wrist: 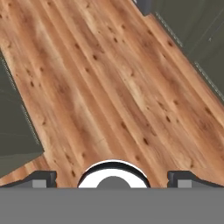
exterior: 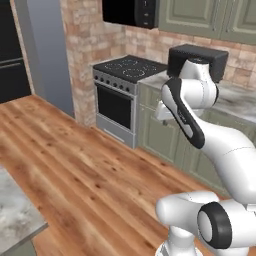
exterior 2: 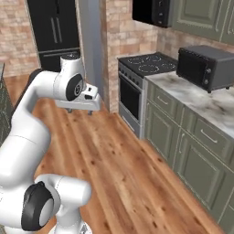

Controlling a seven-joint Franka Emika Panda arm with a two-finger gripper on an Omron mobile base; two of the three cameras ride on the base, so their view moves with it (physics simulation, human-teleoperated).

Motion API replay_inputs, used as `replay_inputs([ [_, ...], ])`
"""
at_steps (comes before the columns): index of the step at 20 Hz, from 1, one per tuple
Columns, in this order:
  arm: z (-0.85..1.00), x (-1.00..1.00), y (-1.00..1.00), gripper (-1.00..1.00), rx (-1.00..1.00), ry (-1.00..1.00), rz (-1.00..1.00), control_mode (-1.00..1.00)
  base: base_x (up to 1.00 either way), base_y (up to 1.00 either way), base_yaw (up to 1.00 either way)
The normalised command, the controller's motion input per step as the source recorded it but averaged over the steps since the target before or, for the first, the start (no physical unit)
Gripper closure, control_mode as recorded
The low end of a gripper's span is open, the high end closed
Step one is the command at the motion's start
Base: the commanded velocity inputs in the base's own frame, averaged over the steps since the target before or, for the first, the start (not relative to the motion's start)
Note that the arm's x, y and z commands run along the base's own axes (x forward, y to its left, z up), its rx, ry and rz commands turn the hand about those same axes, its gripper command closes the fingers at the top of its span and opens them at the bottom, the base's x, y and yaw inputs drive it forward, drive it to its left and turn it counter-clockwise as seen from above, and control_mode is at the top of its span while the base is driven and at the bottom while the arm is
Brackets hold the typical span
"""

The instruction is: Place the two vegetables and bowl onto the tray for setting up a vegetable dip station.

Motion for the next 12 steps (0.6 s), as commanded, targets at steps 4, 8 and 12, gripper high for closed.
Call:
replay_inputs([
  [4, 0.0, 0.0, 0.0, -1.0, 0.0, 0.0, 0.0, 1.0, 0.54, -0.2, 0.16],
  [8, 0.0, 0.0, 0.0, -1.0, 0.0, 0.0, 0.0, 1.0, 0.55, -0.2, 0.15],
  [12, 0.0, 0.0, 0.0, -1.0, 0.0, 0.0, 0.0, 1.0, 0.58, -0.17, 0.15],
])
